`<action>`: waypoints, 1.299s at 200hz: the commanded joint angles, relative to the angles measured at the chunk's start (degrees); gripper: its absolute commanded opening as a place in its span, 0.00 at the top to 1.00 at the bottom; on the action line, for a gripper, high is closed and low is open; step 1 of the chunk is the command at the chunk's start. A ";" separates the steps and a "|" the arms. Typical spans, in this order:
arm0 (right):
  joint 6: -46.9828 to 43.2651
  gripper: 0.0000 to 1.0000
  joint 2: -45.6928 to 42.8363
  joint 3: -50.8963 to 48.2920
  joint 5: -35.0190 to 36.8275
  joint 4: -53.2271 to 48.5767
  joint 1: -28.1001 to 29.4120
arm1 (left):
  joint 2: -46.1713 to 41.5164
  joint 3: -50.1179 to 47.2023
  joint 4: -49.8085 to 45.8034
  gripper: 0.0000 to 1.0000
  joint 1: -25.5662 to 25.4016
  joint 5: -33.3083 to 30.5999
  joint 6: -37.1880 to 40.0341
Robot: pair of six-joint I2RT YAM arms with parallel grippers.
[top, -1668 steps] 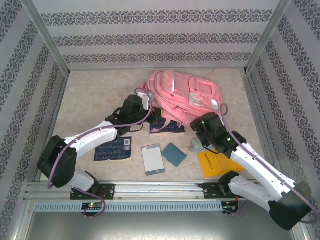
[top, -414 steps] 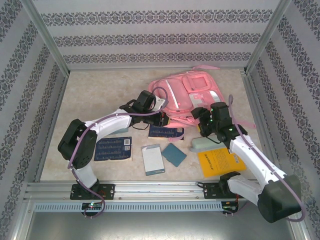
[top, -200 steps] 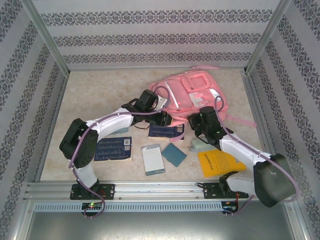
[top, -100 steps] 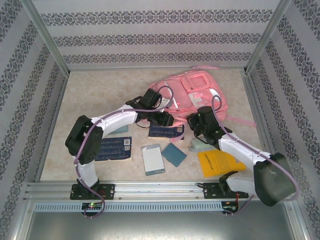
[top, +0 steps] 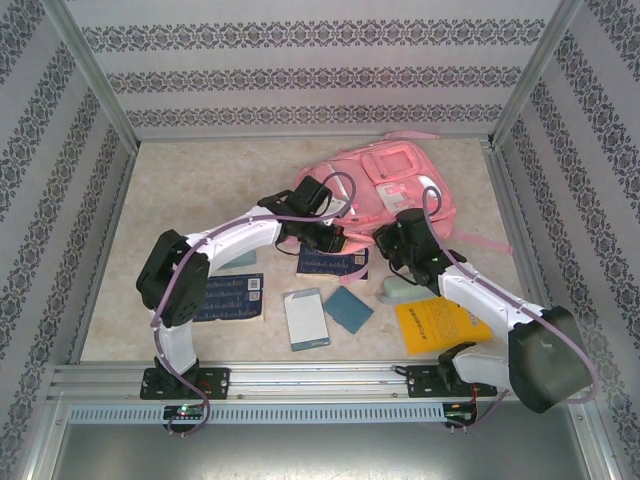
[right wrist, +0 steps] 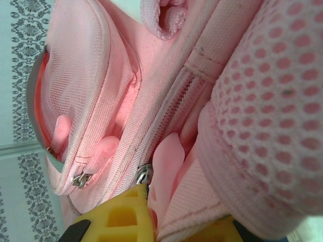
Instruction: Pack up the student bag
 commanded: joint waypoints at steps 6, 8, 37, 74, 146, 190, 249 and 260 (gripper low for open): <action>-6.14 1.00 -1.09 3.68 -4.21 -0.23 -3.17 | -4.95 0.31 -6.90 1.00 0.32 -6.20 3.94; -6.39 1.00 -1.09 3.74 -4.37 -0.37 -3.34 | -5.19 0.33 -7.01 1.00 0.39 -6.29 4.00; -11.55 1.00 -0.75 6.09 -7.62 -3.28 -5.65 | -7.07 -0.84 -7.94 1.00 2.42 -6.87 4.37; -17.14 1.00 -1.03 8.46 -11.52 -5.36 -8.88 | -7.21 -3.19 -7.53 1.00 5.19 -5.96 3.51; -23.44 1.00 3.99 14.42 -20.93 -9.53 -15.45 | -10.04 -7.43 -5.20 1.00 11.41 -7.00 0.21; -25.83 1.00 10.04 20.92 -22.12 -10.13 -15.23 | -10.73 -9.68 -2.38 1.00 12.67 -4.71 -1.80; -30.72 0.78 21.36 36.99 -19.75 -18.01 -10.30 | -16.80 -13.26 -0.33 1.00 12.35 -1.63 -4.62; -30.79 0.62 21.46 37.36 -15.34 -21.33 -10.05 | -17.62 -13.69 -0.14 1.00 11.82 -0.76 -5.10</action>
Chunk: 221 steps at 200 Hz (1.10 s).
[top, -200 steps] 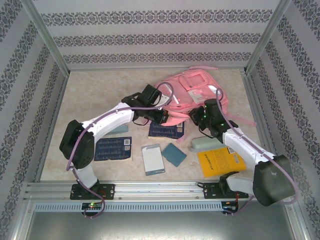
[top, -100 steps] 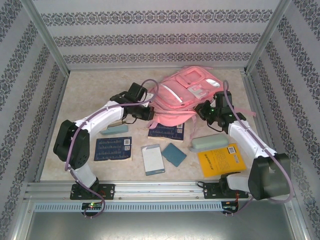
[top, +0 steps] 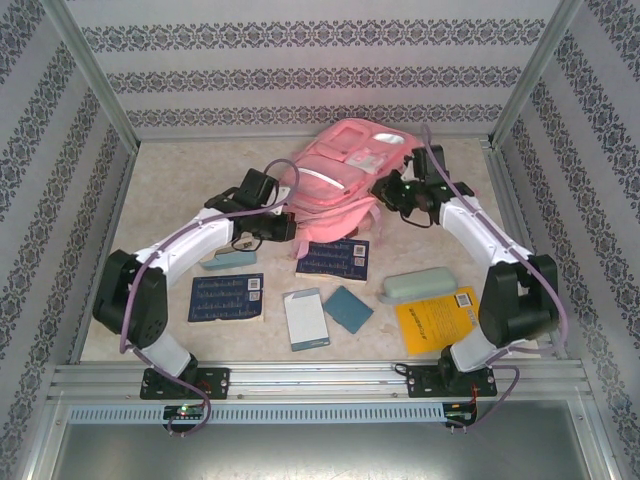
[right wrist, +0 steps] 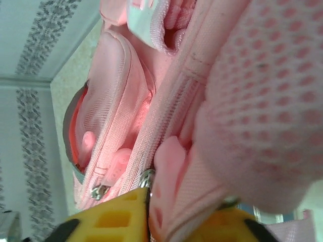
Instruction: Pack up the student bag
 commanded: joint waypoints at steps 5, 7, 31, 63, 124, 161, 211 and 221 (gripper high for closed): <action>-3.48 0.55 0.26 3.77 7.61 -4.68 1.08 | -3.55 -1.22 0.78 1.00 -0.99 4.05 -2.57; -3.52 0.53 0.09 3.71 8.38 -5.23 1.12 | -3.69 -1.41 0.91 1.00 -1.11 4.26 -2.70; -2.86 0.43 -3.43 2.08 16.76 -11.00 2.72 | -4.25 -3.37 2.55 1.00 -3.62 5.22 -3.81; 0.48 0.40 -10.01 -1.42 23.96 -17.68 4.50 | -4.17 -2.93 3.45 1.00 -6.46 4.13 -3.83; 25.44 0.46 -16.30 -14.48 14.17 -0.90 14.18 | -5.59 -1.56 1.64 1.00 -9.24 2.24 -2.97; 33.86 0.43 -9.69 -14.55 12.43 8.03 19.04 | -5.96 -0.88 0.72 1.00 -9.87 1.92 -2.65; 37.56 0.51 -6.11 -16.68 15.49 13.78 19.85 | -6.60 -0.77 0.37 1.00 -9.88 1.55 -2.29; 37.64 0.54 -5.85 -16.94 15.98 14.44 19.74 | -6.64 -0.64 0.37 1.00 -9.88 1.58 -2.28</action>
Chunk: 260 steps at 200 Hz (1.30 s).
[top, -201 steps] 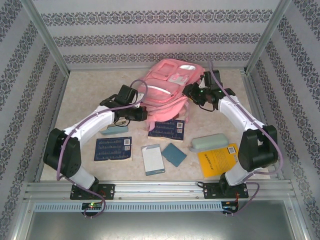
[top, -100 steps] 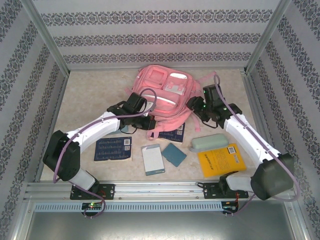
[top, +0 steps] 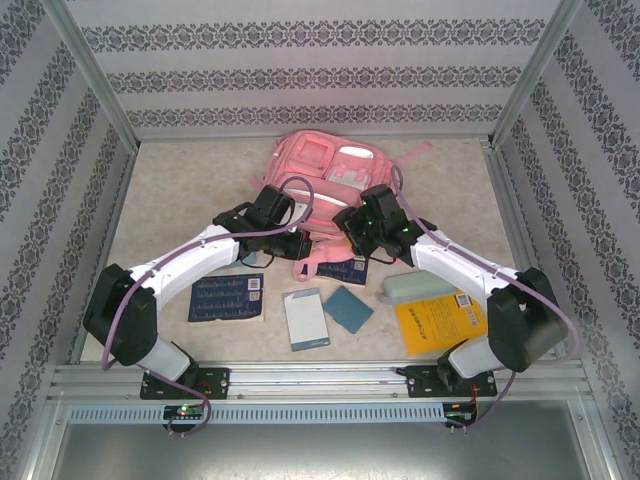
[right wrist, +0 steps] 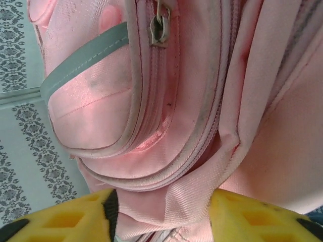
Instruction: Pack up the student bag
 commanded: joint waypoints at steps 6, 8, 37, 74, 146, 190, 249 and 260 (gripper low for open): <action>3.14 0.55 1.52 -1.36 2.09 5.90 0.09 | -2.50 2.65 -0.29 1.00 -1.00 1.55 0.76; 3.16 0.55 1.54 -1.44 2.01 6.10 0.09 | -2.51 2.66 -0.32 1.00 -0.97 1.45 0.82; 2.46 0.50 0.00 -2.00 2.21 4.69 0.35 | -2.43 3.10 -0.85 1.00 -0.96 0.66 1.28; 4.34 0.45 -4.87 -7.58 3.34 5.29 0.35 | -2.47 3.47 -0.56 1.00 -0.96 0.74 1.17; 3.60 0.51 0.10 -5.85 1.14 12.77 -1.53 | -2.18 2.62 -0.26 1.00 -1.29 2.35 1.73; 0.39 0.87 1.96 -0.61 -0.46 9.48 -3.72 | -2.41 2.41 -2.33 1.00 -1.75 2.29 3.26; -13.78 1.00 -1.59 3.56 -5.08 0.34 -9.55 | -2.22 2.63 -4.99 1.00 0.56 -3.63 3.24; -16.36 1.00 -1.51 4.64 -7.03 -0.81 -10.73 | -2.22 2.22 -4.94 1.00 1.67 -3.85 3.15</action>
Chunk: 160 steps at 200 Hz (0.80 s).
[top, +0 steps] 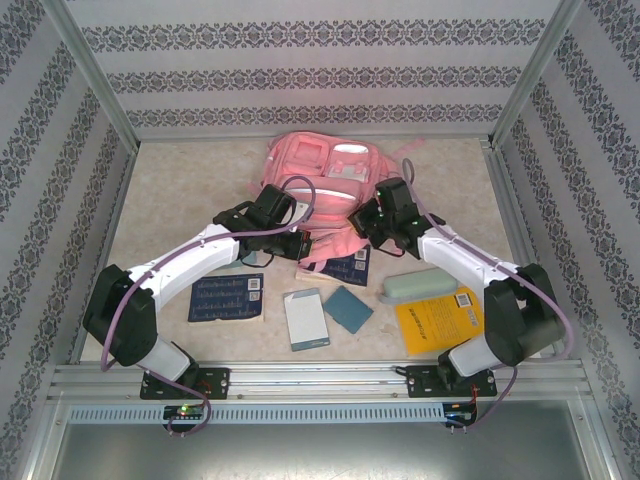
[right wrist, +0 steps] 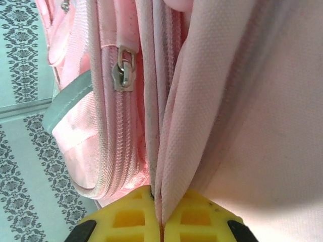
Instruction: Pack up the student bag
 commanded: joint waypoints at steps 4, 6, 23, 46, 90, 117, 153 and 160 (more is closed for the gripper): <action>-10.28 1.00 -2.38 4.59 -3.17 -2.38 -3.34 | -2.25 0.89 -2.83 1.00 2.26 -1.93 0.97; -10.77 1.00 -2.31 4.84 -3.48 -2.66 -3.50 | -2.33 0.84 -2.83 1.00 2.51 -1.99 0.99; -14.44 1.00 -1.41 7.47 -5.97 -5.80 -4.83 | -2.41 -0.03 -2.65 1.00 3.91 -2.45 1.15; -17.95 1.00 0.26 10.79 -10.05 -8.55 -7.00 | -1.55 -1.78 -2.12 1.00 5.44 -2.06 0.63; -23.70 1.00 3.53 17.82 -12.82 -14.30 -10.42 | -2.73 -5.74 -0.38 1.00 9.49 -0.39 -1.57; -23.73 0.97 6.01 20.34 -12.01 -15.18 -10.39 | -4.68 -7.50 0.69 1.00 12.86 0.90 -2.54; -23.70 0.73 10.15 24.58 -12.40 -15.35 -9.93 | -3.89 -9.13 5.07 1.00 12.39 9.15 -4.33; -23.74 0.69 11.10 25.81 -12.42 -15.70 -9.43 | -4.11 -9.19 5.83 1.00 11.98 9.93 -4.62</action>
